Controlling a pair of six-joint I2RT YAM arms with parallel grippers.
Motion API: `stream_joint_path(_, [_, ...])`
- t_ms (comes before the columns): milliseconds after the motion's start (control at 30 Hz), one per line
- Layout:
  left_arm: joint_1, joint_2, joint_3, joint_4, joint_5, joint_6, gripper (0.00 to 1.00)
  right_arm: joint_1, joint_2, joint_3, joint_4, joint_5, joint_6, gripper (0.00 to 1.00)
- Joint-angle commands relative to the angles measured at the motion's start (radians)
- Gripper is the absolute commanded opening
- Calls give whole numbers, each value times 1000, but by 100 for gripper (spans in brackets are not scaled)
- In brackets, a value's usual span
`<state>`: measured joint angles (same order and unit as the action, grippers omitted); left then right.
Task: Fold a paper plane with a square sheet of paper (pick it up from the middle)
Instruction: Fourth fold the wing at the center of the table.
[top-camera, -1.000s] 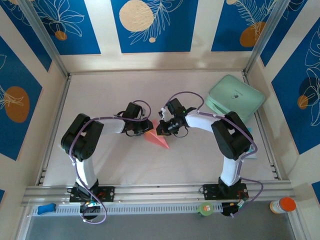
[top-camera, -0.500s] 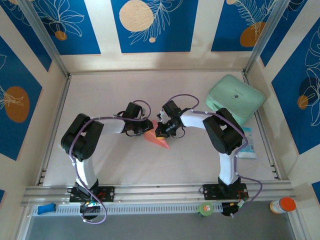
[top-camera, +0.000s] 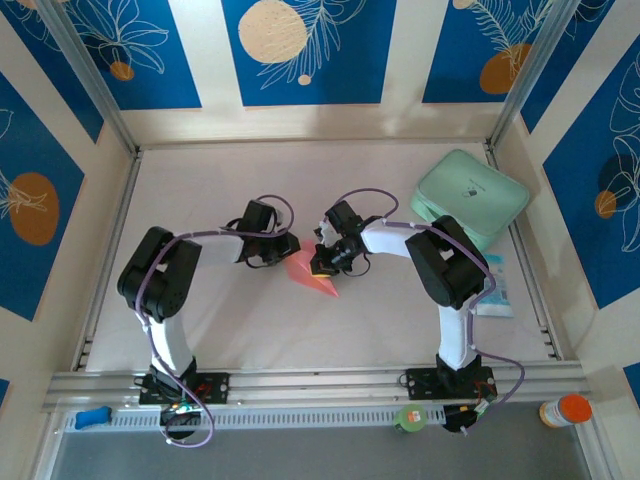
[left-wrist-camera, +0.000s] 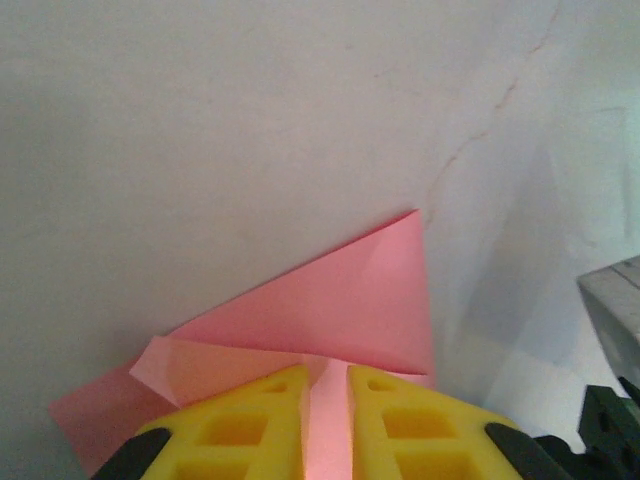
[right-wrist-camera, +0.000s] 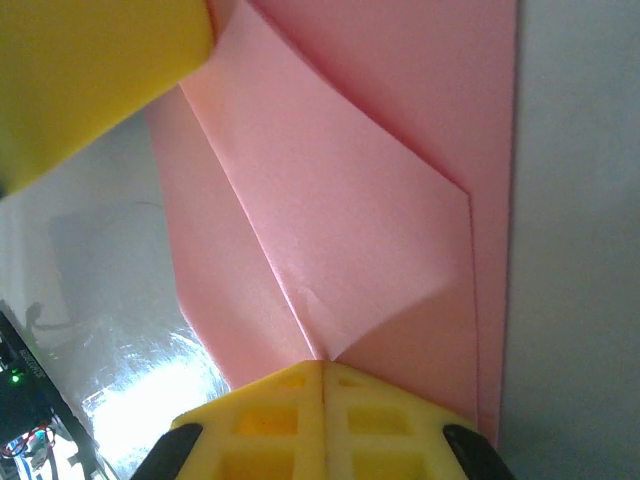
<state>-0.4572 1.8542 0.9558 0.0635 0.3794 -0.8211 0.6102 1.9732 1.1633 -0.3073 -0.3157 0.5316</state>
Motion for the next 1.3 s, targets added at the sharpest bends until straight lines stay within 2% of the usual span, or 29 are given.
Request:
stream_joint_path(0, [5, 16, -21, -19, -24, 9, 16, 2, 34, -2, -64, 17, -15, 0])
stream_joint_path(300, [5, 18, -38, -50, -51, 21, 13, 9, -36, 47, 3, -13, 17, 0])
stream_joint_path(867, [5, 26, -32, -83, -72, 18, 12, 32, 96, 156, -50, -8, -1, 0])
stream_joint_path(1033, [5, 34, -21, -133, -104, 22, 12, 33, 95, 139, -71, 14, -15, 0])
stream_joint_path(1267, [5, 47, -5, -184, -138, 41, 12, 17, 17, 12, -73, 18, -51, 0])
